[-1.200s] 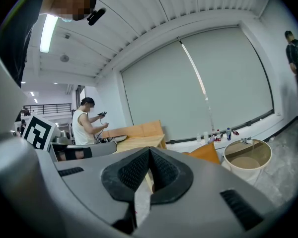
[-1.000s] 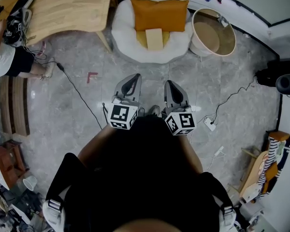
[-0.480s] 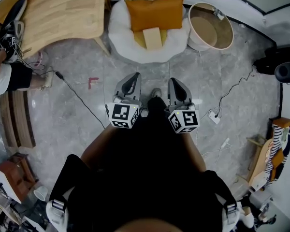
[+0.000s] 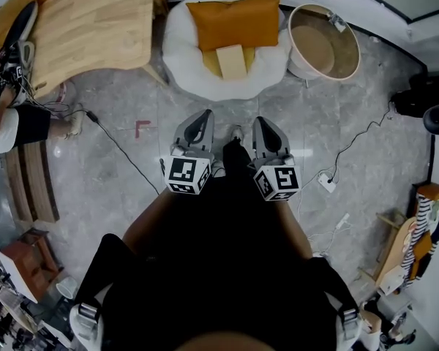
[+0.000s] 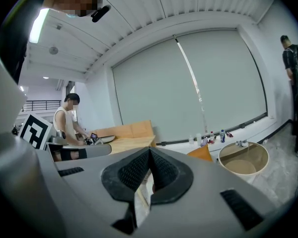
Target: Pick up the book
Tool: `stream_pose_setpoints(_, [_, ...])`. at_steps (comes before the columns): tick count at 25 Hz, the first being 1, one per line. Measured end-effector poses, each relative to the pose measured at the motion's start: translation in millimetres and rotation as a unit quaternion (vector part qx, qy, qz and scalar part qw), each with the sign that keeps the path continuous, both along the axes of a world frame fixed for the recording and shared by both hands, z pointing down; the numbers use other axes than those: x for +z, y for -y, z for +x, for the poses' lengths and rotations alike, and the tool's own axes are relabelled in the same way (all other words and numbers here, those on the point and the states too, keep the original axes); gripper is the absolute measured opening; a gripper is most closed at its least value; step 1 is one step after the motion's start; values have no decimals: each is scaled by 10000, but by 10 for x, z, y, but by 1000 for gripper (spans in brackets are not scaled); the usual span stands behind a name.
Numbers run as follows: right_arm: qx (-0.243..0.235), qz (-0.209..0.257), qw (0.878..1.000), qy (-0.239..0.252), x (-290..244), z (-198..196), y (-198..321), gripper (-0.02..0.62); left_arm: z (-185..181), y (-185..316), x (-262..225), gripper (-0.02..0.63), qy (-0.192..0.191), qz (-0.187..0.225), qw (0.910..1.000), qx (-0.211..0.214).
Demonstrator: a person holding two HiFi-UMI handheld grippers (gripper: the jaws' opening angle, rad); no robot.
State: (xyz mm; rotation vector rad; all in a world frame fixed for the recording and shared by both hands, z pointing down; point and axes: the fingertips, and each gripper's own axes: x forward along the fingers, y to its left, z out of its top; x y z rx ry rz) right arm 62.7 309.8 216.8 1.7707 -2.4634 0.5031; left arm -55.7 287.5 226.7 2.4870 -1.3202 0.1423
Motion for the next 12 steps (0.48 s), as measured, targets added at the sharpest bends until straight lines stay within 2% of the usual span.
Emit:
stream_pose_setpoints(8, [-136,-103,9998,131,119,435,561,3,531,544,66,3,157,-176,9997,44])
stream_pose_setpoints(12, [-321,-152,9992,203,192,637,819,3,761,792,80,2,224,-186,9995,-79])
